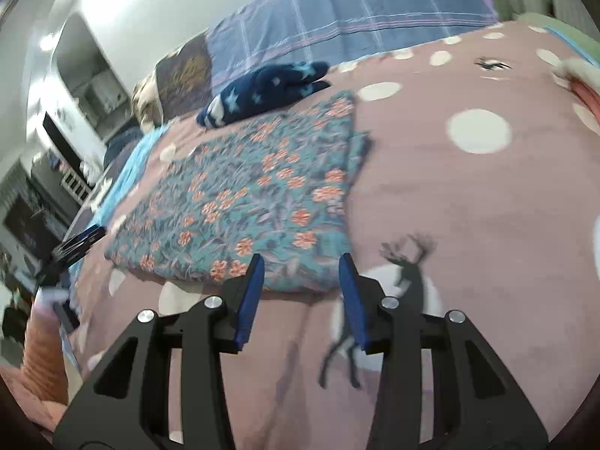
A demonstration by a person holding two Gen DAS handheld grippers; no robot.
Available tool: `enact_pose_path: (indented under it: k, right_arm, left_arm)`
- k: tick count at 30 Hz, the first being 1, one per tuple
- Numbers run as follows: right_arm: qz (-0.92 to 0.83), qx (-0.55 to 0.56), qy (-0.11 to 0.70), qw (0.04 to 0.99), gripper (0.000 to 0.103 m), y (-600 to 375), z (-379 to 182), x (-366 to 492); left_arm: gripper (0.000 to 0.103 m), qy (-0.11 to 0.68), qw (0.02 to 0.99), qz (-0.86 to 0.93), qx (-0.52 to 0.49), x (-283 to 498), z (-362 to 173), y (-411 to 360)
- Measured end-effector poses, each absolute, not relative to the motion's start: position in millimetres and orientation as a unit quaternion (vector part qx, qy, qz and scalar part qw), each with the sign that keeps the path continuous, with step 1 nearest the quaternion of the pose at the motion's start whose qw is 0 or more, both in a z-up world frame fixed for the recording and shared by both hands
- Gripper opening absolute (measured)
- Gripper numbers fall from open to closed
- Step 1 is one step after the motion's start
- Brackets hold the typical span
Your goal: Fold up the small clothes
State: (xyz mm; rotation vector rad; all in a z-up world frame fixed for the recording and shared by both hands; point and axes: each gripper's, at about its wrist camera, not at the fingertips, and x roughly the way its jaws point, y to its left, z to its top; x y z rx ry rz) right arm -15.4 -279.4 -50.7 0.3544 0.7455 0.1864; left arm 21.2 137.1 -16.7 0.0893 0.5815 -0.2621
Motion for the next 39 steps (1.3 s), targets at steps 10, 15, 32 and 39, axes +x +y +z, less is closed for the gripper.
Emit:
enact_pose_path:
  k: [10,15,32,39]
  right_arm:
    - [0.130,0.220,0.394,0.883,0.016,-323.7,-64.1,14.8]
    - [0.141,0.187,0.403,0.885,0.016,-335.8,-55.3,44.7]
    - [0.242,0.254,0.398,0.848,0.003,-348.4,-91.1,163.8]
    - [0.246,0.248,0.376,0.858,0.003,-347.2,-86.3,162.9]
  left_arm:
    - [0.056,0.299,0.869,-0.371,0.130,11.2,-29.4,-89.4]
    - [0.056,0.318,0.836,-0.414,0.172,2.9,-50.6,-168.8]
    - [0.007,0.360,0.852,-0.321,0.202,19.8,-58.6,-212.4]
    - [0.007,0.385,0.858,-0.305,0.150,32.3,-54.7,-187.6]
